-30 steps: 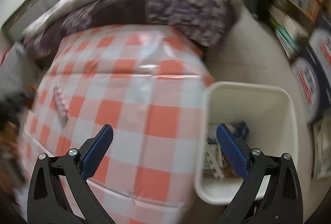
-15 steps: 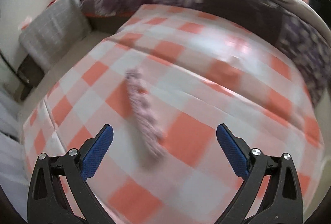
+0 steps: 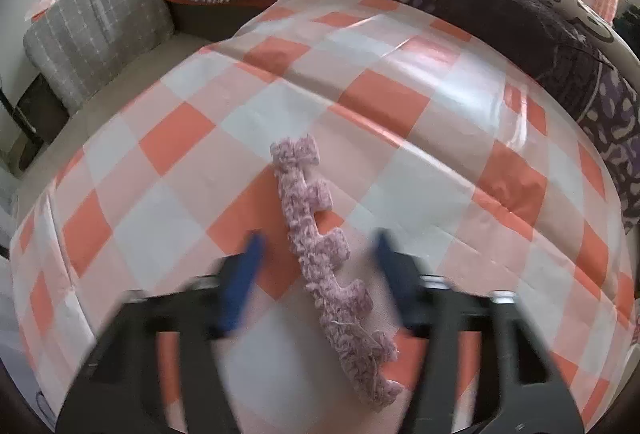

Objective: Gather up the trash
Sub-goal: 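Grasp the orange piece with the left tool while the right tool grasps the pink strip, then carry the orange piece and pink strip over the bin and release both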

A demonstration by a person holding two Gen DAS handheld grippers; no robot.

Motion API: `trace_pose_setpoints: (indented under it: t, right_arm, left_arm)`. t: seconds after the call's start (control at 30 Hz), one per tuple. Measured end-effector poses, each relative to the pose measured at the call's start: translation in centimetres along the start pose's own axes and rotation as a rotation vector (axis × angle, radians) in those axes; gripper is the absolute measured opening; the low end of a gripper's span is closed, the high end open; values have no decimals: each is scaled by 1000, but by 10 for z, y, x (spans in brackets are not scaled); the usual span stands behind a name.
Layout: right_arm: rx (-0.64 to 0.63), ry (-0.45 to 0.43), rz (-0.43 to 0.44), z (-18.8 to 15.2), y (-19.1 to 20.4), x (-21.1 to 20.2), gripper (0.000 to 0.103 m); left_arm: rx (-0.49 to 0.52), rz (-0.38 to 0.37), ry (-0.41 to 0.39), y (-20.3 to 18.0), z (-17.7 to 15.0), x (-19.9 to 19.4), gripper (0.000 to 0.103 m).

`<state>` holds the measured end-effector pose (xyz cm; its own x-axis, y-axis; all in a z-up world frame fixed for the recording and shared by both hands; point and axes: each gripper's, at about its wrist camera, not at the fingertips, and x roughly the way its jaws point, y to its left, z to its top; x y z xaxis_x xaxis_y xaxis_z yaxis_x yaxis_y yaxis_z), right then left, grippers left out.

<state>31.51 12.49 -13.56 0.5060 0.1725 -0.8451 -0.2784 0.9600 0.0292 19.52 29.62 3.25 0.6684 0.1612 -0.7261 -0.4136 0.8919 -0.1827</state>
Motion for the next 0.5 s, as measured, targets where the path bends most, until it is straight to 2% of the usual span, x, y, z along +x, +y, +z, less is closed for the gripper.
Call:
trace_pose_setpoints:
  t: [0.1, 0.27, 0.5]
  right_arm:
    - [11, 11, -39, 2, 1, -4, 24]
    - [17, -33, -84, 5, 1, -19, 24]
    - [60, -93, -111, 10, -6, -67, 24]
  left_arm:
    - [-6, 4, -4, 2, -1, -1, 23]
    - [-8, 0, -15, 2, -2, -4, 23]
    - [-11, -9, -45, -1, -1, -14, 23]
